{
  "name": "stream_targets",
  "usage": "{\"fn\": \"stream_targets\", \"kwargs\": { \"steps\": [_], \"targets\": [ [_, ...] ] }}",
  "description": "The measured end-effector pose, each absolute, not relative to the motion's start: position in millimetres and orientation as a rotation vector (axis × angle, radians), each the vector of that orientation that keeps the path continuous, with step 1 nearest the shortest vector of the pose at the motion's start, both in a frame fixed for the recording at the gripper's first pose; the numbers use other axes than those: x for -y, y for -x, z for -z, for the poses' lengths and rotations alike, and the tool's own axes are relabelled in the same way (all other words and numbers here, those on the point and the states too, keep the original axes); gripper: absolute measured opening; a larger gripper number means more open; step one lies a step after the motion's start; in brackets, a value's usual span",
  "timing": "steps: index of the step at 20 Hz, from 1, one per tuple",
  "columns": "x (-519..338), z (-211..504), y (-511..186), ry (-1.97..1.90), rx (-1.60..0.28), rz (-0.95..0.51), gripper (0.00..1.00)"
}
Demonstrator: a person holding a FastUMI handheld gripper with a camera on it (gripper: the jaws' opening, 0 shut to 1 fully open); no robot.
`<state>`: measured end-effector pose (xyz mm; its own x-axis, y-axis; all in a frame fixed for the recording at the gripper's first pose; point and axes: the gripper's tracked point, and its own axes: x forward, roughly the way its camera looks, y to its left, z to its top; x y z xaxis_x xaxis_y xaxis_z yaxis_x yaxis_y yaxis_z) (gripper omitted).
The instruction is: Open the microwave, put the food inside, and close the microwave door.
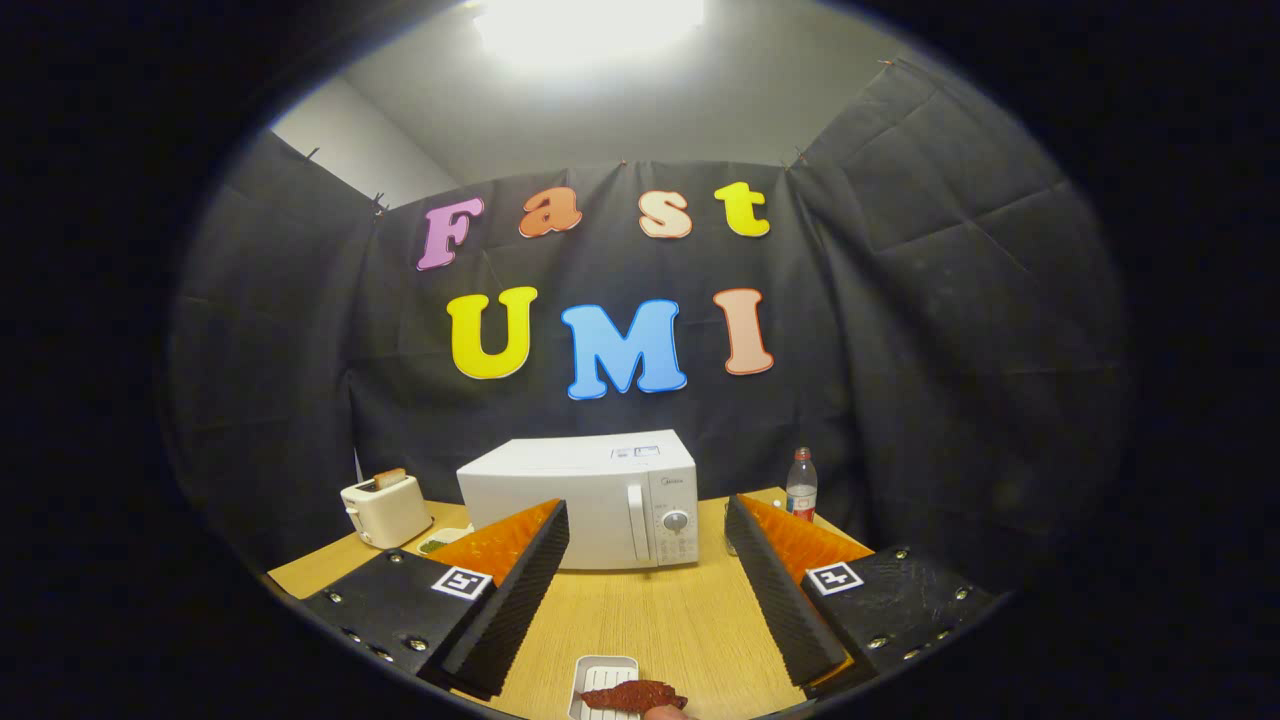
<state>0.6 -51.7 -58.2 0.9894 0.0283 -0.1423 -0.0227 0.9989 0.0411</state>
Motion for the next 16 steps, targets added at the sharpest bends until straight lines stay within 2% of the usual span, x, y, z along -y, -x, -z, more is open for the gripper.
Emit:
{"fn": "stream_targets", "kwargs": {
  "steps": [16],
  "targets": [
    [69.6,191.6,27.2,-0.224,-0.529,-0.071,0.99]
  ]
}}
